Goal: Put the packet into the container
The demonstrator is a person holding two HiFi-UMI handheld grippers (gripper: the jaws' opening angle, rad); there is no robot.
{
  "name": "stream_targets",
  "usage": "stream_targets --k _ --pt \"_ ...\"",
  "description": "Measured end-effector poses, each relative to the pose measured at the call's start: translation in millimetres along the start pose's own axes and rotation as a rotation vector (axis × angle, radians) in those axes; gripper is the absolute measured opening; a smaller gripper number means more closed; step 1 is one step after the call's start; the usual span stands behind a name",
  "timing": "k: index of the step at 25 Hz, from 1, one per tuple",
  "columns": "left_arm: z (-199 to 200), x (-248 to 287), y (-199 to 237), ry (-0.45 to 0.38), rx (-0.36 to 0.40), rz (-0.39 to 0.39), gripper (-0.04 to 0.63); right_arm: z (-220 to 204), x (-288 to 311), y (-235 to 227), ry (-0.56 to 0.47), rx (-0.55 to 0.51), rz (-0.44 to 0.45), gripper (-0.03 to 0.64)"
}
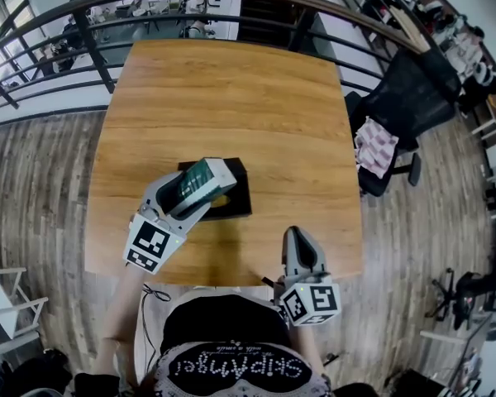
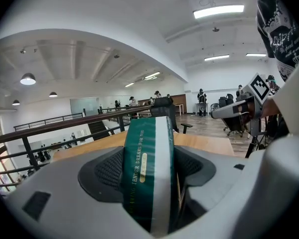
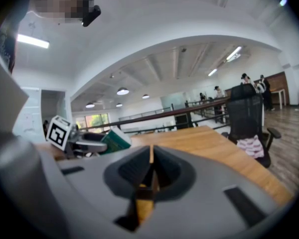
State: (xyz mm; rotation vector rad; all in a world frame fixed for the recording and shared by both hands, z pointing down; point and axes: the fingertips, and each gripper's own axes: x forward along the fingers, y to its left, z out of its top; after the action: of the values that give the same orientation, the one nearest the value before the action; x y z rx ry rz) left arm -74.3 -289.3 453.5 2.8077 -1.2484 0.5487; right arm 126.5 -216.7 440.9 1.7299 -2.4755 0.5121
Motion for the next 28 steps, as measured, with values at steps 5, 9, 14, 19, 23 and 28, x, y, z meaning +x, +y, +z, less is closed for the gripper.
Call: stream_targets --k 5,9,14,19,23,28 --pt "-17 14 -3 0.029 -0.013 -0.023 0.341 -3 4 -2 0.007 0.006 -0.003 0.041" --pt "-25 24 -8 0.052 -0.005 -0.043 0.341 -1 5 -7 0.014 0.009 -0.015 0.041" --pt "-33 34 -10 0.063 0.0 -0.06 0.341 -4 6 -10 0.018 0.014 -0.03 0.041" --pt "-41 43 -12 0.08 0.018 -0.077 0.341 -7 6 -14 0.029 0.021 -0.046 0.041" --pt "-50 48 -18 0.109 0.057 -0.093 0.341 -7 5 -18 0.029 0.025 -0.057 0.041" --pt "-64 53 -24 0.148 0.083 -0.116 0.341 -7 6 -19 0.027 0.029 -0.065 0.041"
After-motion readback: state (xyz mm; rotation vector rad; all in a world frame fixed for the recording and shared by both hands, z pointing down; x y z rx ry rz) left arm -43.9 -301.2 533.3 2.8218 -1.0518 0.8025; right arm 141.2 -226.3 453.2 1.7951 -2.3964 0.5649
